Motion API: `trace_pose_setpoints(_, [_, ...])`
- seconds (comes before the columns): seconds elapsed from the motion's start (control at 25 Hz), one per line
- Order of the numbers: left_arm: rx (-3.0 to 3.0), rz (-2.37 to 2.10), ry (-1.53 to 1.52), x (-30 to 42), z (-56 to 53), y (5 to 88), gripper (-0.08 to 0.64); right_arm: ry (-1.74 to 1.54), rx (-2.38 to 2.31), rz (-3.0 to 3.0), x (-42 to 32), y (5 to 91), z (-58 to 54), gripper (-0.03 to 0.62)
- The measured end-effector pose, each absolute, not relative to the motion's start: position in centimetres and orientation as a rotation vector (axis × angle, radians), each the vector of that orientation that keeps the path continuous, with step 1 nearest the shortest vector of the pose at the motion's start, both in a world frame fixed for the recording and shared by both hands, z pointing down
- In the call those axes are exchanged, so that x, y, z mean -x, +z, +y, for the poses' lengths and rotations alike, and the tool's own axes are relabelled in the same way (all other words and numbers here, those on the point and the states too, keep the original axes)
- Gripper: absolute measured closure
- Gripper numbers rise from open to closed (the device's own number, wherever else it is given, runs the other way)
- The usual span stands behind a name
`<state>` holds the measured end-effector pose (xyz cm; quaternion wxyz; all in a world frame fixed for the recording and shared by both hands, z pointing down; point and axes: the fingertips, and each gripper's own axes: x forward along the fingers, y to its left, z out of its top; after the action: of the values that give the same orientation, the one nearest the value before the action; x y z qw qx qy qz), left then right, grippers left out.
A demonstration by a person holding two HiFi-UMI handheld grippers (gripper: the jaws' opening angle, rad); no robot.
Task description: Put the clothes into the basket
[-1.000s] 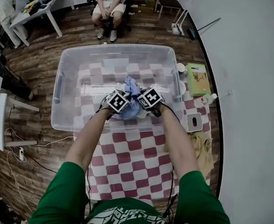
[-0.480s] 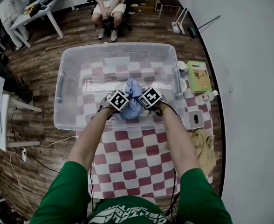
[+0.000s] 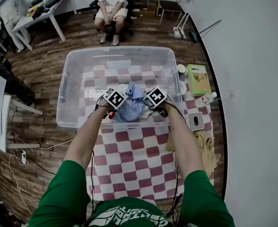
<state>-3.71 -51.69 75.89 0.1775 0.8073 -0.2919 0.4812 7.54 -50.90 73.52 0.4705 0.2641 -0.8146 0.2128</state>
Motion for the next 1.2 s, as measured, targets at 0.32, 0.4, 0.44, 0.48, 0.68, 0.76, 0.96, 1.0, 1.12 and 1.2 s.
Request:
trace_pose_setpoints(0.32, [-2.448, -1.104, 1.175, 3.9, -54.6, 65.8, 0.373, 0.398, -0.884, -2.189, -7.4, 64.0, -53.4, 0.413])
trace_pose_setpoints(0.4, [-2.497, -1.184, 1.097, 4.0, -54.9, 62.4, 0.379, 0.339, -0.936, -2.252, -7.0, 60.8, -53.5, 0.418])
trace_pose_setpoints(0.44, [-2.514, -1.205, 1.049, 3.9, -54.8, 61.0, 0.394, 0.310, -0.959, -2.285, -6.8, 59.2, -53.4, 0.426])
trace_pose_setpoints(0.48, [-2.528, -1.213, 0.992, 3.8, -54.5, 59.8, 0.417, 0.281, -0.983, -2.316, -6.6, 57.6, -53.2, 0.437])
trace_pose_setpoints(0.68, [-2.562, -1.305, 0.664, 4.0, -52.7, 53.4, 0.517, 0.167, -1.109, -2.410, -6.1, 50.8, -50.5, 0.541])
trace_pose_setpoints(0.76, [-2.552, -1.327, 0.566, 4.5, -51.2, 51.5, 0.539, 0.146, -1.147, -2.438, -5.9, 48.8, -48.8, 0.564])
trace_pose_setpoints(0.96, [-2.559, -1.294, 0.376, 5.2, -46.0, 47.9, 0.555, 0.154, -1.212, -2.513, -5.3, 45.3, -43.8, 0.584])
trace_pose_setpoints(1.0, [-2.565, -1.289, 0.350, 5.4, -44.9, 47.4, 0.555, 0.156, -1.220, -2.529, -5.1, 44.8, -42.7, 0.584])
trace_pose_setpoints(1.12, [-2.571, -1.284, 0.261, 6.3, -41.5, 45.9, 0.555, 0.156, -1.235, -2.570, -4.3, 43.2, -39.4, 0.584])
trace_pose_setpoints(1.2, [-2.568, -1.281, 0.200, 6.8, -39.3, 45.0, 0.557, 0.162, -1.239, -2.593, -3.9, 42.4, -37.1, 0.584])
